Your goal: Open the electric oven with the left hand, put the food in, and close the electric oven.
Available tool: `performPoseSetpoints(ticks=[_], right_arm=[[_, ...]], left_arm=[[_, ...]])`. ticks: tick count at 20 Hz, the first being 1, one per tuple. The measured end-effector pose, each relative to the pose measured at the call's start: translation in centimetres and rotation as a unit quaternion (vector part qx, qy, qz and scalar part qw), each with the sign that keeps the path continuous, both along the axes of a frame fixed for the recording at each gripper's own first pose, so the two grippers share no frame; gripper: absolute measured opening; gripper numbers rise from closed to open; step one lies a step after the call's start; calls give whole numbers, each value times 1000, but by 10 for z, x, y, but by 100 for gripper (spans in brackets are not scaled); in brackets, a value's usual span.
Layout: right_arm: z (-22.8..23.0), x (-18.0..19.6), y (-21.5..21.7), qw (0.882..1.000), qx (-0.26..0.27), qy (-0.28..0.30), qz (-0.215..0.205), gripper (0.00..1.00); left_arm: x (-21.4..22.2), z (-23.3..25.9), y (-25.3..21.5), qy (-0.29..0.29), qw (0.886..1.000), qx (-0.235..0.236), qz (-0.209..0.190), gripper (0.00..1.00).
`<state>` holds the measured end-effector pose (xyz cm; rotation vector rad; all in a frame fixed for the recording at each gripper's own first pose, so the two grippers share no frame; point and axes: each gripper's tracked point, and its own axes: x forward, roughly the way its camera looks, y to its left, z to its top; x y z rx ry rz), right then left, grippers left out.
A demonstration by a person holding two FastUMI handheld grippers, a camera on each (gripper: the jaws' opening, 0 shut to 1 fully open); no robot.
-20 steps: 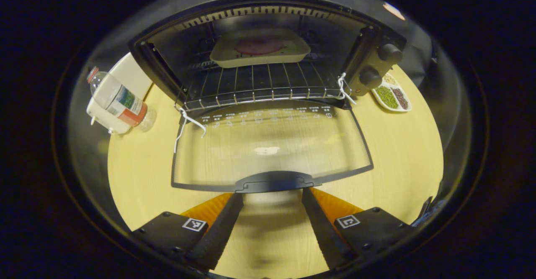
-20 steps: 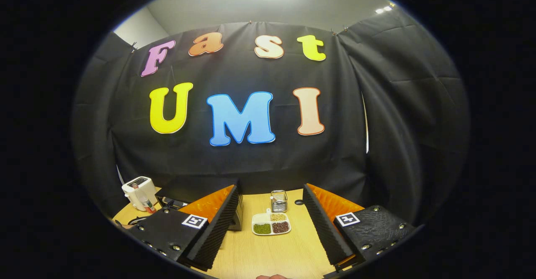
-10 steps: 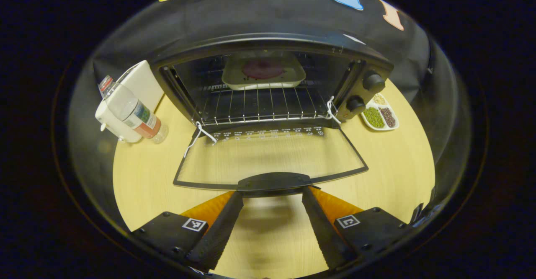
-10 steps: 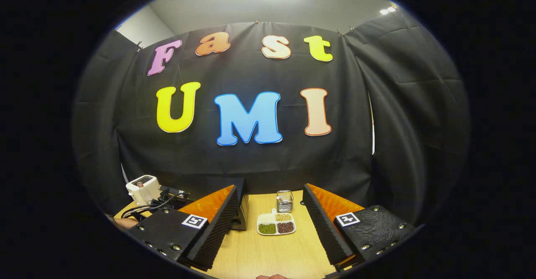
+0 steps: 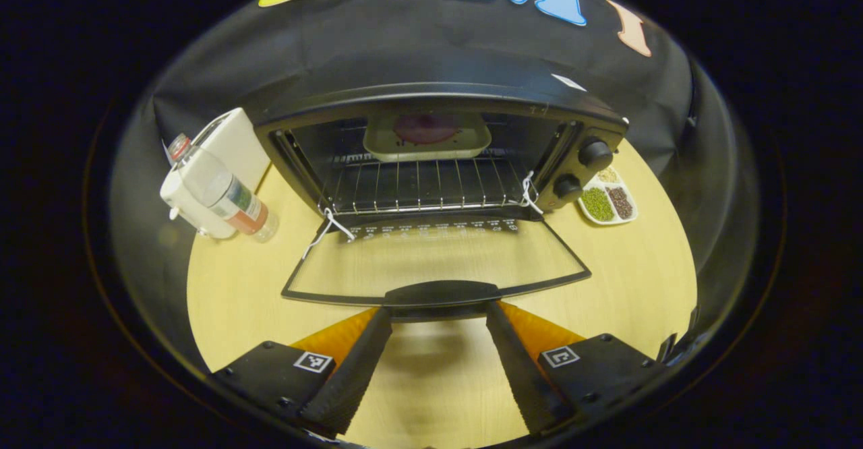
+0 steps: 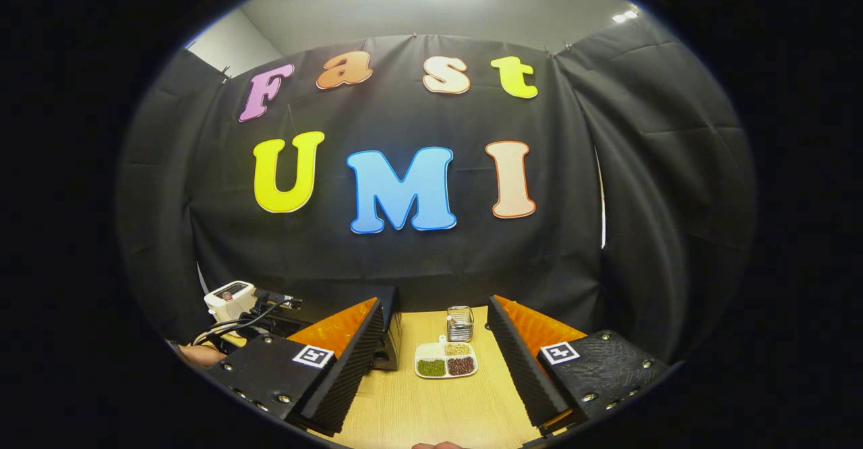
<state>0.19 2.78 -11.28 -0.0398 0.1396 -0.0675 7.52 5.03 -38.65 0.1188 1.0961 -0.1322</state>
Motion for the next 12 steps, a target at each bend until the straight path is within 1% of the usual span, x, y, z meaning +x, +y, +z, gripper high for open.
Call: performPoseSetpoints(ticks=[10, 12], right_arm=[[5, 8, 6, 1000, 0, -3, 10, 96], [8, 9, 8, 1000, -1, -7, 13, 96]], left_arm=[[8, 17, -1, -22, 1000, 1, 1, 97], [16, 24, -2, -39, 999, -2, 0, 97]])
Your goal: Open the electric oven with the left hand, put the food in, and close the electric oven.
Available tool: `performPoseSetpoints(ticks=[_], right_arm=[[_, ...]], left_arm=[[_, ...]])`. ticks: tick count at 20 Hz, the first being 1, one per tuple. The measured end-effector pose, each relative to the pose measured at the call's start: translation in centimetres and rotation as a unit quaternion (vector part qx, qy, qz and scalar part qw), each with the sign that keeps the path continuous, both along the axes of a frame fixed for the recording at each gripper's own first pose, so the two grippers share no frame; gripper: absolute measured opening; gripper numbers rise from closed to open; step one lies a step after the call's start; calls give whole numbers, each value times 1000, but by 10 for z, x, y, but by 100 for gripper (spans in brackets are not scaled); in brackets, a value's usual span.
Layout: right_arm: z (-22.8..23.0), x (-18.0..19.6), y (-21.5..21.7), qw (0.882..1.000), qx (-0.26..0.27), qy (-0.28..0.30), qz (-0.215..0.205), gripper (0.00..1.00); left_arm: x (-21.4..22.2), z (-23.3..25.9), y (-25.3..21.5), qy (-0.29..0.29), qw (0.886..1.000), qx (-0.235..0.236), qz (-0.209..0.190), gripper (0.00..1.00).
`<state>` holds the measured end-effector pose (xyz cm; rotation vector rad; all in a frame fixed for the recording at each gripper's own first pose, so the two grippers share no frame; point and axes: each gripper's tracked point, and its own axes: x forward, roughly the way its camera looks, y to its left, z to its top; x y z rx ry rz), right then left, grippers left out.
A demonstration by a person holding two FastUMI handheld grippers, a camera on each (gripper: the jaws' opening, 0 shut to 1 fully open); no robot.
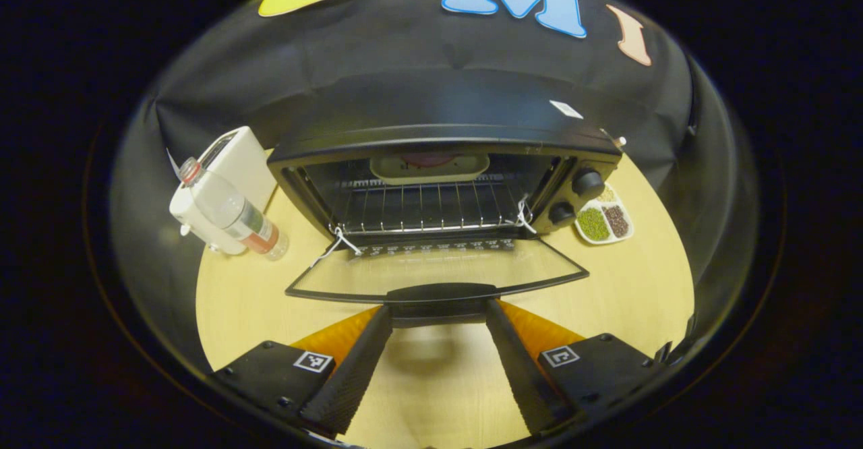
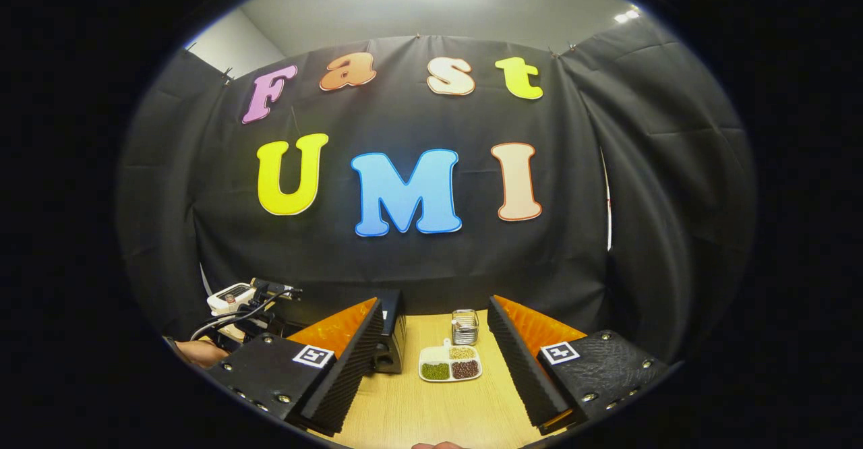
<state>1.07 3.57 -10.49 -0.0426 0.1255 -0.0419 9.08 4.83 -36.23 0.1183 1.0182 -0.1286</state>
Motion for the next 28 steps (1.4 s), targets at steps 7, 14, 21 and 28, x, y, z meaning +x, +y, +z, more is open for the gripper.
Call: performPoseSetpoints(ticks=[7, 14, 21, 28], right_arm=[[0, 3, -4, 1000, 1, -3, -4, 96], [-4, 0, -17, 1000, 1, 1, -19, 96], [4, 12, -10, 1000, 4, -7, -6, 96], [47, 18, 15, 999, 13, -37, 18, 96]], left_arm=[[32, 30, -4, -56, 998, 13, -17, 99], [52, 57, -6, -103, 995, -4, -3, 97], [22, 203, -26, -277, 957, -82, -5, 97], [-53, 345, -6, -437, 896, -75, 1, 100]])
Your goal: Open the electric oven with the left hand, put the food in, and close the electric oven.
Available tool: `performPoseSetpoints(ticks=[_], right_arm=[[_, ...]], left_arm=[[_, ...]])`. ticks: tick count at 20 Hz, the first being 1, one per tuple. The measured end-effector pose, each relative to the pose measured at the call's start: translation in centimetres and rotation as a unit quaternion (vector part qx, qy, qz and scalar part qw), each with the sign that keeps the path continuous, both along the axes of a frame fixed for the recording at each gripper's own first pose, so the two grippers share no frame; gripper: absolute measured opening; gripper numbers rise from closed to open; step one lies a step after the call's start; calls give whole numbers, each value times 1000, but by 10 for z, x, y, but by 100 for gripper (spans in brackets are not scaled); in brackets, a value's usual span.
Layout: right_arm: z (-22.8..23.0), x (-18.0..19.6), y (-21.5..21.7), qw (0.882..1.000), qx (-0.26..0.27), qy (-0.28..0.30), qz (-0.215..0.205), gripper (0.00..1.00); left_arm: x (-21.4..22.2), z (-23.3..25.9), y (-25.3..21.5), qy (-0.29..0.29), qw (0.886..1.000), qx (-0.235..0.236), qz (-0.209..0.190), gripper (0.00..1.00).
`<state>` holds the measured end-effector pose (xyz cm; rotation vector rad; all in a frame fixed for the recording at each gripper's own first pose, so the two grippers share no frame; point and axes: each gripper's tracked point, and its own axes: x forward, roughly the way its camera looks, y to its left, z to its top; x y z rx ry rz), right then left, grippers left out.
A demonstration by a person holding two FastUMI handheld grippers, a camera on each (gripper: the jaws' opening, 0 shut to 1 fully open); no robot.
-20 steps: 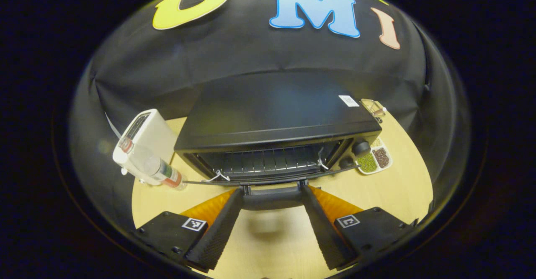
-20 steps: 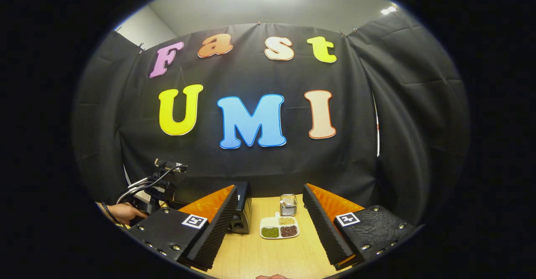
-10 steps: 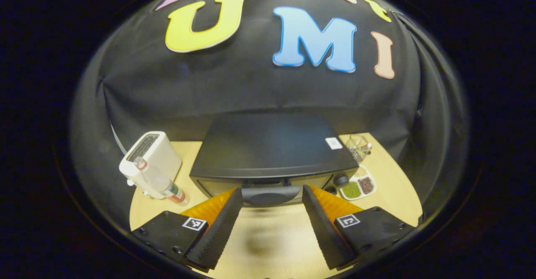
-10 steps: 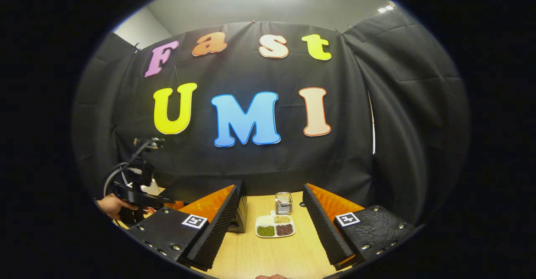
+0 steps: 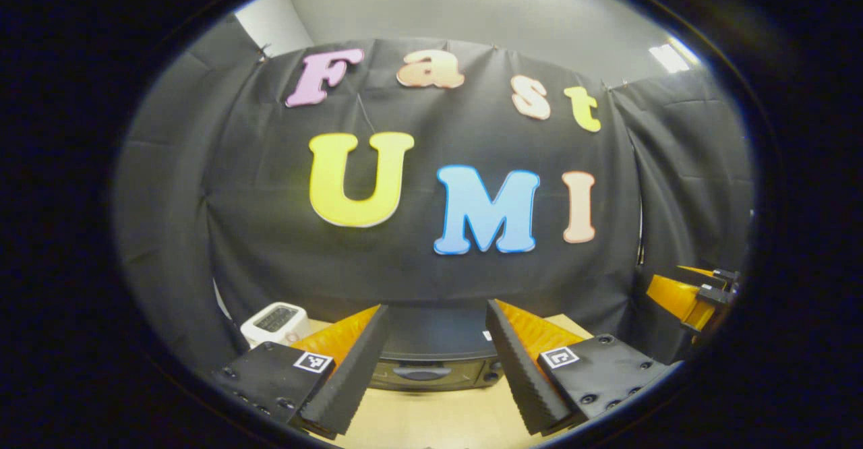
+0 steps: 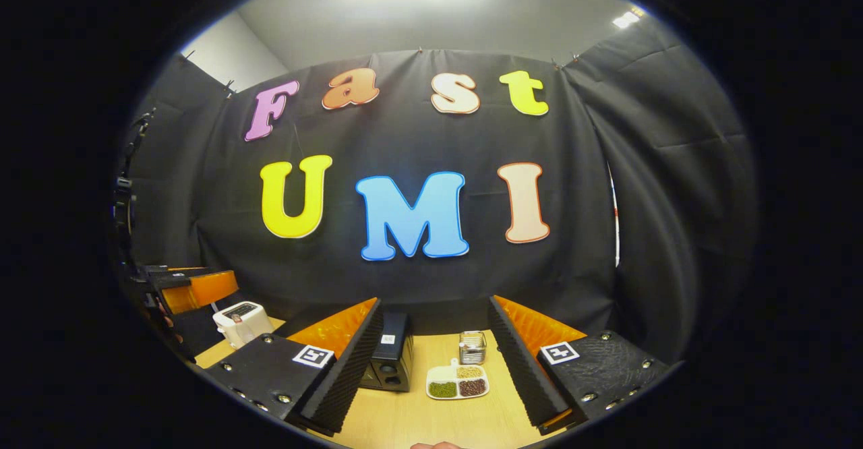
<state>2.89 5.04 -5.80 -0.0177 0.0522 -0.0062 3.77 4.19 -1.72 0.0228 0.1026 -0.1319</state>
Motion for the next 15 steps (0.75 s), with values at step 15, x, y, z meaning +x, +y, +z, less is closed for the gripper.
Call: performPoseSetpoints(ticks=[15], right_arm=[[43, -13, 49, 999, -11, -34, 8, 96]], left_arm=[[-24, 45, 47, -48, 999, -1, 0, 91]])
